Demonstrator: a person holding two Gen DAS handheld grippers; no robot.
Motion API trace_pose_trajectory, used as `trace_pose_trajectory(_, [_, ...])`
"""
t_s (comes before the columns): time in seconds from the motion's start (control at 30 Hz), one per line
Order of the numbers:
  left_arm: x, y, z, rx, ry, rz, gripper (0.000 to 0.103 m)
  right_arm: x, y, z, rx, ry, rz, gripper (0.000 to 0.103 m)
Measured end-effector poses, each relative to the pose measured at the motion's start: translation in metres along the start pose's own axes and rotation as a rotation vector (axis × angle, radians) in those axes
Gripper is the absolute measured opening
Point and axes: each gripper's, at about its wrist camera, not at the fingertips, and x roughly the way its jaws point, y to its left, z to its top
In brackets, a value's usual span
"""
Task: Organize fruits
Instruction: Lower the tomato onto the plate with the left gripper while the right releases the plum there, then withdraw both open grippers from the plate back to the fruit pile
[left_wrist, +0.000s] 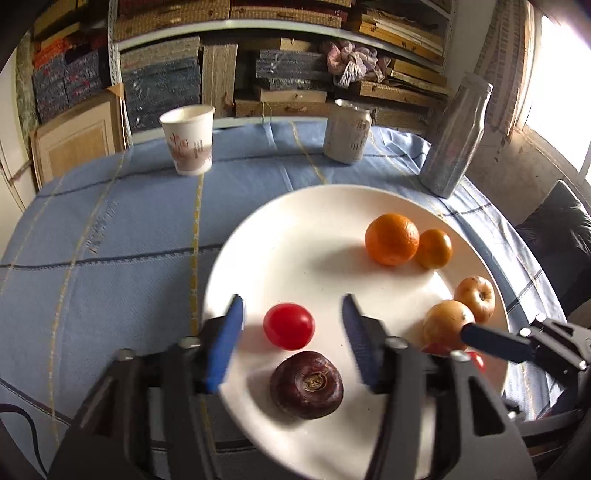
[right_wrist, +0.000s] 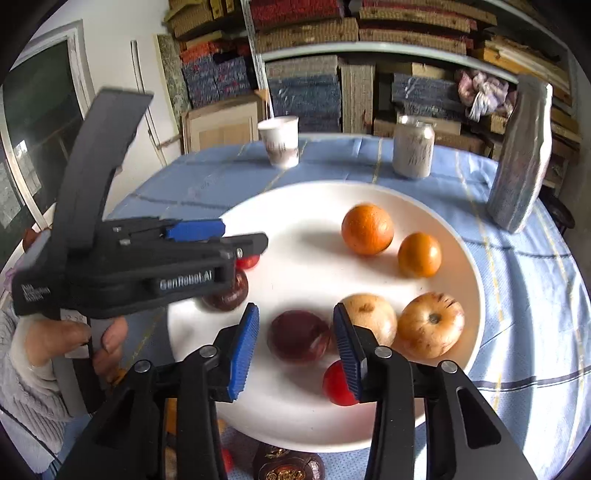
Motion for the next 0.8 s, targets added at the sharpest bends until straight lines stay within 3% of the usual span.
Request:
trace_pose_trajectory(0.17, [-0.036, -0.002, 0.004, 0.013, -0.045, 0.025, 0.06, -0.049, 0.003, 0.012, -0.01, -0.119, -0.01, 0.044])
trace_pose_trajectory(0.27, [-0.079, 0.001, 0.004, 0.009, -0.108, 0.06, 0.07, -0.092, 0.012, 0.018, -0.027, -0.21, -0.016, 0.052])
trace_pose_trajectory(0.43, [-0.134, -0.001, -0.008, 0.015, -0.168, 0.091, 0.073, -0.161, 0.034, 0.016, -0.065, -0.327, -0.004, 0.058])
trace_pose_trajectory(0.5, [-0.154, -0.003, -0.021, 0.024, -0.192, 0.113, 0.083, -0.18, 0.042, 0.011, -0.08, -0.352, 0.004, 0.062])
trace_pose_trajectory(0.7, [-0.177, -0.012, -0.067, 0.055, -0.194, 0.146, 0.089, -0.213, 0.061, -0.019, -0.109, -0.402, 0.026, 0.07])
trace_pose_trajectory(0.8, [-0.175, -0.013, -0.094, 0.045, -0.182, 0.148, 0.091, -0.211, 0.062, -0.037, -0.088, -0.397, 0.042, 0.081])
